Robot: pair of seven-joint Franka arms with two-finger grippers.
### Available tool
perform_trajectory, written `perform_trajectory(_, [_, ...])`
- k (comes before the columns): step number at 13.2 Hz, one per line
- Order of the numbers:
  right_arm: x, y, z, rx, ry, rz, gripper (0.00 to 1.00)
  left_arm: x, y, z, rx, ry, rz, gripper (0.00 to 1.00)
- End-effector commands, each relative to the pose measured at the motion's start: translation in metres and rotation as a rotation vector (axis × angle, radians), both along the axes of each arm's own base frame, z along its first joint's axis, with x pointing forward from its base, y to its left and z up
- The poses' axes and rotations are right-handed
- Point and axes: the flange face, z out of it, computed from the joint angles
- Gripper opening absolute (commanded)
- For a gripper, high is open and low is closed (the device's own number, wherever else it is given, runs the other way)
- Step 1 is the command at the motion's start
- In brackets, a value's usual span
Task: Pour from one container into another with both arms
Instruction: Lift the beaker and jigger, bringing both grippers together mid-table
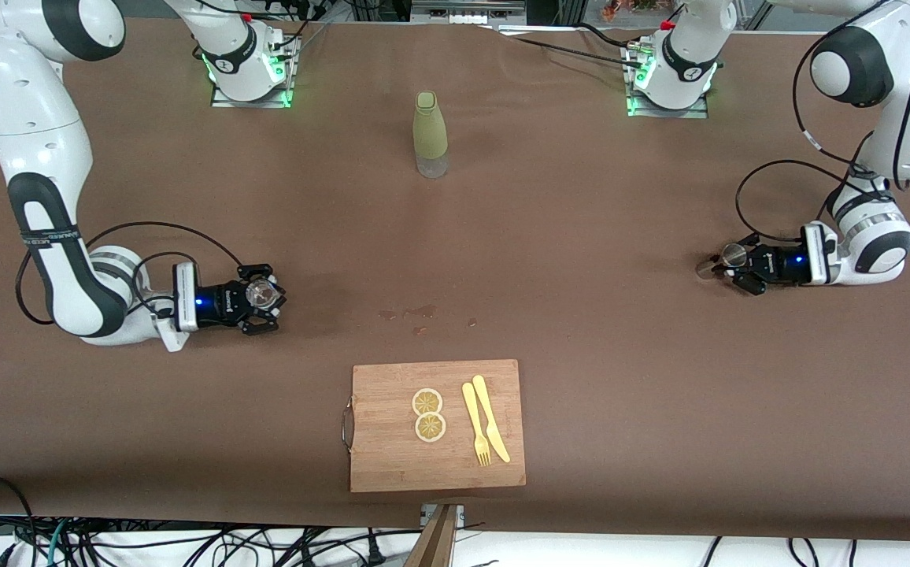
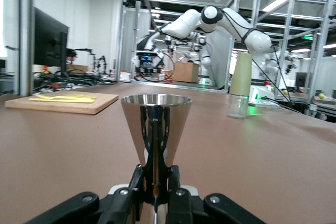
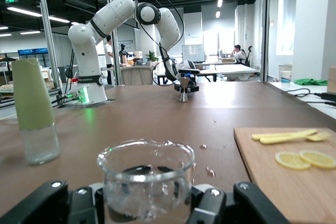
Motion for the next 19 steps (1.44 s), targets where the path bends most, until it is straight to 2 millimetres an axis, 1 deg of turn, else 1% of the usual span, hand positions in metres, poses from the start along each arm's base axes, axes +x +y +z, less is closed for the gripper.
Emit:
perform_trajectory(1, [0.019,0.045,0.031,-0.005,0.046,0.024,0.00,0.051,-0.053,0.015,0.032,-0.057,-0.127,0.00])
perform_trajectory(3, [0.036,0.089,0.061,-0.024,0.032,0.002,0.00,0.073,-0.108,0.022,-0.001,-0.019,-0.140,0.00])
perform_trajectory(4, [0.039,0.114,0.071,-0.041,0.033,-0.020,0.00,0.085,-0.140,0.024,-0.011,-0.020,-0.139,0.00])
perform_trajectory(5, [0.040,0.133,0.074,-0.054,0.042,-0.040,0.00,0.093,-0.169,0.024,-0.014,-0.008,-0.135,0.00])
perform_trajectory(7, [0.042,0.173,0.086,-0.081,0.019,-0.094,0.00,0.105,-0.238,0.023,-0.031,0.027,-0.133,0.00])
perform_trajectory(8, [0.040,0.193,0.088,-0.103,0.022,-0.120,0.00,0.110,-0.274,0.024,-0.039,0.025,-0.113,0.00])
perform_trajectory(10, [0.035,0.229,0.092,-0.147,0.029,-0.159,0.00,0.115,-0.331,0.023,-0.034,0.014,-0.067,0.00])
perform_trajectory(11, [0.033,0.242,0.094,-0.168,0.016,-0.177,0.00,0.117,-0.355,0.027,-0.026,0.028,-0.057,0.00])
perform_trajectory(13, [0.023,0.274,0.094,-0.215,0.025,-0.197,0.00,0.113,-0.390,0.029,-0.006,0.073,-0.058,0.00])
perform_trajectory(14, [0.019,0.285,0.093,-0.234,0.022,-0.205,0.00,0.113,-0.402,0.029,0.008,0.078,-0.049,0.00])
perform_trajectory(16, [0.015,0.295,0.091,-0.252,0.029,-0.215,0.00,0.121,-0.419,0.037,0.027,0.056,-0.048,0.00])
perform_trajectory(17, [0.013,0.298,0.090,-0.255,0.034,-0.211,0.00,0.121,-0.422,0.037,0.039,0.074,-0.044,0.00])
perform_trajectory(18, [0.012,0.300,0.091,-0.263,0.030,-0.220,0.00,0.120,-0.431,0.037,0.047,0.085,-0.044,0.00])
perform_trajectory(19, [0.009,0.307,0.091,-0.273,0.024,-0.225,0.00,0.123,-0.442,0.042,0.049,0.078,-0.040,0.00])
